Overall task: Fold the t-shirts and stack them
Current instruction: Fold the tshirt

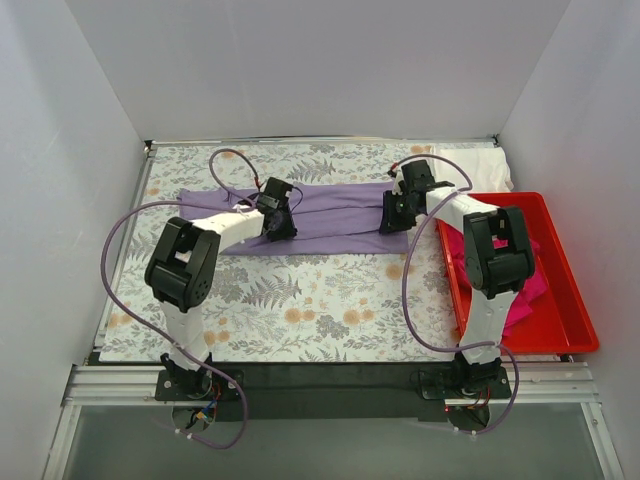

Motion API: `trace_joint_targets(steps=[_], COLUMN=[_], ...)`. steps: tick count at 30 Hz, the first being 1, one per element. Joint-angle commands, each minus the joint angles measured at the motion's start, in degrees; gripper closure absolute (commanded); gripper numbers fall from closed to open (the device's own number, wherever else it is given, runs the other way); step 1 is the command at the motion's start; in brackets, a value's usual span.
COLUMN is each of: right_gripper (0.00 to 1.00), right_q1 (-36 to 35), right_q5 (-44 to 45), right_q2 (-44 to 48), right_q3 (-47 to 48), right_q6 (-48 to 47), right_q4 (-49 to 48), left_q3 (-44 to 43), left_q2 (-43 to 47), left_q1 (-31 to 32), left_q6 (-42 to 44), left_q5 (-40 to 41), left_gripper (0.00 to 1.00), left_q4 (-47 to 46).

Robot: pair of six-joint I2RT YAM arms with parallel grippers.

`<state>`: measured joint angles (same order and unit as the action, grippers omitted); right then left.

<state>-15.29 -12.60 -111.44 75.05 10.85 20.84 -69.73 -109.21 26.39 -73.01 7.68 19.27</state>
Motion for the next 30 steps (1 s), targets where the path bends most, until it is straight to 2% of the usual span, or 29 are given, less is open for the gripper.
trace_joint_targets(steps=[1, 11, 16, 18, 23, 25, 30], right_gripper=[0.69, 0.68, 0.64, 0.61, 0.59, 0.59, 0.59], right_q1=[0.96, 4.04, 4.21, 4.13, 4.21, 4.13, 4.21], right_q5=[-0.49, -1.02, -2.42, -4.18, -7.43, -7.70, -8.32], right_q2=[-1.67, -5.81, -3.36, -1.86, 4.73, 7.01, 9.57], right_q3=[4.05, 11.78, 11.88, 9.35, 1.52, -1.64, -5.70], right_q6=[0.92, 3.82, 3.83, 4.09, 5.49, 5.67, 4.71], right_q4=[-1.07, -1.07, -1.07, -1.07, -1.07, -1.07, -0.54], left_q3=[-3.56, -15.51, -19.21, -17.55, -8.42, -3.16, 5.48], left_q2=[-1.09, -8.91, -7.78, -3.67, 7.93, 13.28, 18.85], left_q1=[0.15, -2.31, -3.28, -3.54, -7.48, -12.14, -24.18], left_q6=[0.68, -3.09, -2.75, -1.96, -2.57, -2.75, -1.78], left_q5=[1.37, -0.29, -1.88, -1.01, 0.67, 0.84, 2.68], left_gripper=[0.74, 0.71, 0.59, 0.54, 0.51, 0.51, 0.51], left_q4=[-0.37, 0.68, 3.58, 4.46, 6.31, 6.92, 6.84])
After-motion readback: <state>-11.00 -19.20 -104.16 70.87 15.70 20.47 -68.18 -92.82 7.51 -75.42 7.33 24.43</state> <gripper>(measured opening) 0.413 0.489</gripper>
